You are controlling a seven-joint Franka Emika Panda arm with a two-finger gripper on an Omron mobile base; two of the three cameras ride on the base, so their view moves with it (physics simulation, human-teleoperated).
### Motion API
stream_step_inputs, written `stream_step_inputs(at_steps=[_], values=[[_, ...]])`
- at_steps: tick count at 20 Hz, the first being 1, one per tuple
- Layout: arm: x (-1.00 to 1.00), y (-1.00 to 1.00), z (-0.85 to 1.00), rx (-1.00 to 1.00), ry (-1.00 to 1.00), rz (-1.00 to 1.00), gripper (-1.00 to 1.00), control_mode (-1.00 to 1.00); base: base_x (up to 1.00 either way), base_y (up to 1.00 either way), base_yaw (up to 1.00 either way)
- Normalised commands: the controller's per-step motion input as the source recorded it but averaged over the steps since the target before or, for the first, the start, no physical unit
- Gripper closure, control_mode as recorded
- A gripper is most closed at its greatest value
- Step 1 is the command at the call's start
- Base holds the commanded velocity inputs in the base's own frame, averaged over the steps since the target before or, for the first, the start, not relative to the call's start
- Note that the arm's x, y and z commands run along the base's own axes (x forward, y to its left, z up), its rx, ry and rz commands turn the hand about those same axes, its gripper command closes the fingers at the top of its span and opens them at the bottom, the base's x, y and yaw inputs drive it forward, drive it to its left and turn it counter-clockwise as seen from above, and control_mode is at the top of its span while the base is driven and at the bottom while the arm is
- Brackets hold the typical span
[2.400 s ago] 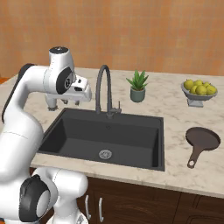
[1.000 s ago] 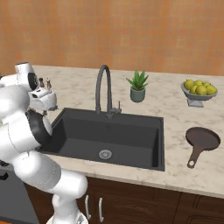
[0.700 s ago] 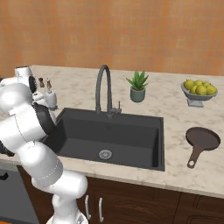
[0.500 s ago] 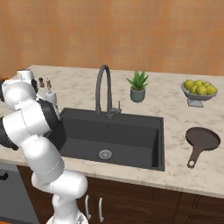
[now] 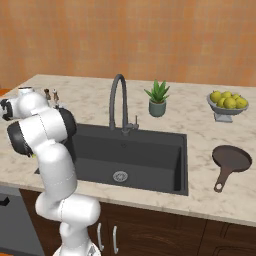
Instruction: Pick the pan and sponge and place them into the sink. Then turn on the water.
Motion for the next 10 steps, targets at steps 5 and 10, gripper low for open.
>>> stream_step_inputs(at_steps=[5,10], values=[[0.19,0.27,-0.40,0.00,0.00,0.00,-1.00,-1.00,0.00,0.00,0.00],[0.15,0.13,-0.47,0.00,0.00,0.00,-1.00,-1.00,0.00,0.00,0.00]])
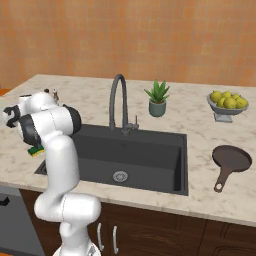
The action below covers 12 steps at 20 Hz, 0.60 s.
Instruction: Pick the pan and sponge and place them into the sink. Then turn on the water.
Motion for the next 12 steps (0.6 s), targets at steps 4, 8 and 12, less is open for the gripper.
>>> stream_step_inputs(at_steps=[4,8,12], values=[[0.16,0.10,-0.41,0.00,0.00,0.00,-1.00,-1.00,0.00,0.00,0.00],[0.12,0.07,-0.39,0.00,0.00,0.00,-1.00,-1.00,0.00,0.00,0.00],[0.03,0.00,-0.39,0.00,0.00,0.00,-1.00,-1.00,0.00,0.00,0.00]])
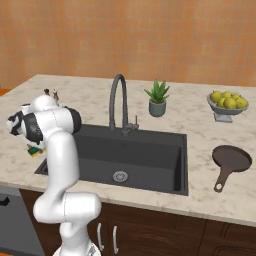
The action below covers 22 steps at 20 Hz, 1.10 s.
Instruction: Pick the pan and sponge and place them into the sink. Then turn on the water.
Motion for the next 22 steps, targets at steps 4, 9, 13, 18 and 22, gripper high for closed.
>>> stream_step_inputs(at_steps=[4,9,13,18,22], values=[[0.03,0.00,-0.38,0.00,0.00,0.00,-1.00,-1.00,0.00,0.00,0.00],[0.02,0.01,-0.11,0.00,0.00,0.00,1.00,-1.00,0.00,0.00,0.00],[0.00,-0.07,-0.26,0.06,0.00,0.00,1.00,-1.00,0.00,0.00,0.00],[-0.02,-0.85,-0.02,0.03,0.00,0.00,1.00,-1.00,0.00,0.00,0.00],[-0.07,-1.00,0.32,0.00,0.10,0.00,1.00,-1.00,0.00,0.00,0.00]])
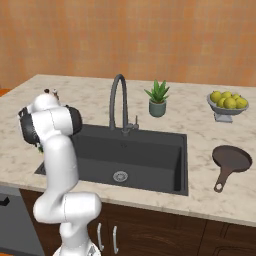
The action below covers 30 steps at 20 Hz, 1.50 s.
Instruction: Pick the pan and sponge and place them into the sink. Then turn on the water.
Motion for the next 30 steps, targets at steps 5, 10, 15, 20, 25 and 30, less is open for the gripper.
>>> stream_step_inputs(at_steps=[5,10,15,20,25,30], values=[[-0.09,-1.00,0.02,0.01,0.07,0.00,1.00,-1.00,0.00,0.00,0.00],[0.04,-1.00,-0.22,0.01,0.00,0.00,1.00,-1.00,0.00,0.00,0.00],[0.04,-1.00,-0.73,0.01,-0.04,0.01,1.00,-1.00,0.00,0.00,0.00],[0.09,-0.95,-0.69,0.03,-0.03,0.04,1.00,-1.00,0.00,0.00,0.00],[0.32,-0.23,-0.56,0.04,0.00,0.01,1.00,-1.00,0.00,0.00,0.00],[0.49,0.00,-0.58,0.01,0.00,0.02,1.00,-1.00,0.00,0.00,0.00]])
